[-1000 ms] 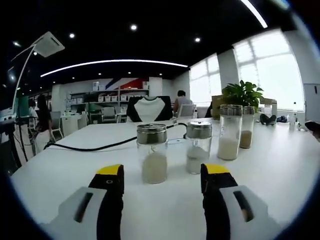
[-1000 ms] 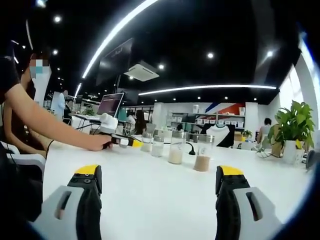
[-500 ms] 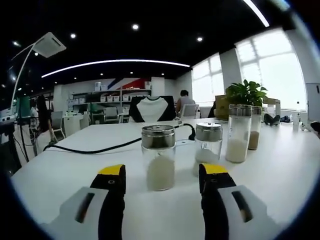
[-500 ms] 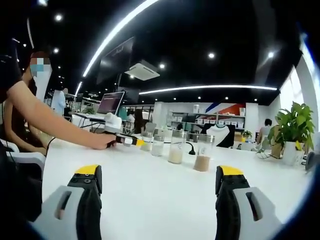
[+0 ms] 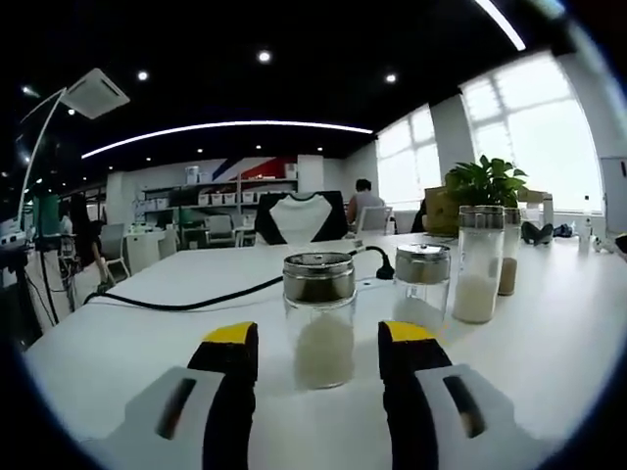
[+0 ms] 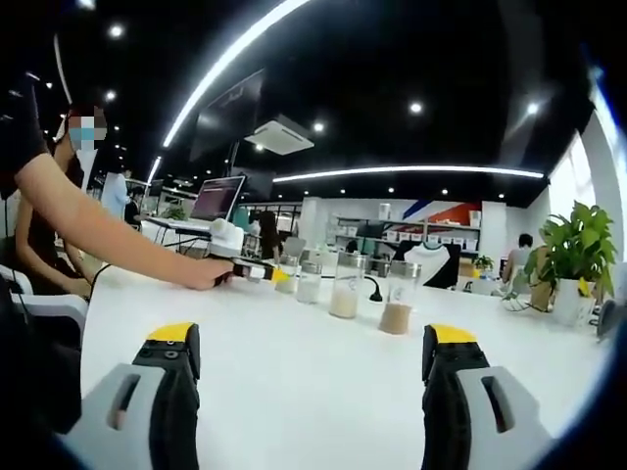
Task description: Rotate the seasoning bottle until the label or dispensing opening points toward the visible target arrow and the bottle remains upright within the marked orientation range
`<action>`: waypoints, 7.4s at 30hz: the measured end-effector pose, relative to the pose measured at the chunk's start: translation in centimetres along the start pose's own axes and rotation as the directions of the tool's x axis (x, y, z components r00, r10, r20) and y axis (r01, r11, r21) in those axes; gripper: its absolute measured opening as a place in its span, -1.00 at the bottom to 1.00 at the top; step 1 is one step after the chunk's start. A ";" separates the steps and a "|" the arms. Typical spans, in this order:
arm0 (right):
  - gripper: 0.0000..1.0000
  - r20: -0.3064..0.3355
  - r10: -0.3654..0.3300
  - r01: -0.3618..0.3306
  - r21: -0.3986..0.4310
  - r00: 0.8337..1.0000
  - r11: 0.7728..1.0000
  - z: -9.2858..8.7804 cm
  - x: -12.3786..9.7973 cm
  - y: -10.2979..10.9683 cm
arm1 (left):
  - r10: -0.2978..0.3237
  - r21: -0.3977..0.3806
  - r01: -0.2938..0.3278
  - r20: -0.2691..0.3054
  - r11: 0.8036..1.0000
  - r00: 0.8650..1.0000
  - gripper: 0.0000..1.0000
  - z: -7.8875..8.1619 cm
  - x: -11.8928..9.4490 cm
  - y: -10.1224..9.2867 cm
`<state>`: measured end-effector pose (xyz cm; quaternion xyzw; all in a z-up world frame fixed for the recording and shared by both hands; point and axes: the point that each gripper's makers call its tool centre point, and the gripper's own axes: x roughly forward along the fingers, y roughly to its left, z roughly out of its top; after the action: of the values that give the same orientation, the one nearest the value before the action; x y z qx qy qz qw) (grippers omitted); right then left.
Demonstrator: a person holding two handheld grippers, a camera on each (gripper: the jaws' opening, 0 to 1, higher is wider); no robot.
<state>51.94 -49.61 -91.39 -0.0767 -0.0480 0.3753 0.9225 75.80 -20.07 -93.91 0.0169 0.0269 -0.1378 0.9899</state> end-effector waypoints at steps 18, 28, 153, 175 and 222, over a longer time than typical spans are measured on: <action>0.91 -0.013 -0.002 0.002 -0.014 1.000 1.000 -0.2 0.1 0.0 | -0.014 0.011 0.014 0.018 1.000 1.000 -0.37 0.1 0.8 -0.1; 0.91 -0.025 -0.002 0.001 -0.022 1.000 1.000 -0.4 0.2 0.0 | -0.016 -0.002 0.016 0.008 1.000 1.000 -0.41 0.3 0.2 -0.3; 0.85 -0.065 0.017 -0.008 0.140 0.998 0.990 -1.6 1.0 -0.7 | -0.088 -0.140 0.110 0.150 0.984 0.985 -0.29 3.7 0.3 -0.1; 0.40 -0.031 0.095 -0.088 0.172 0.995 0.981 0.9 5.5 -0.3 | -0.502 -0.011 0.502 0.011 0.865 0.865 -0.29 3.4 -6.9 -12.3; -0.42 -0.034 0.344 -0.335 0.157 0.938 0.929 2.4 12.8 7.0 | -0.818 -0.013 0.819 -0.075 0.573 0.571 -0.28 1.2 -13.5 -23.0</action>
<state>55.91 -35.46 -89.91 -0.0265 0.0224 0.5293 0.8477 56.55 -38.52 -92.56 0.0192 0.0661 -0.5791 0.8124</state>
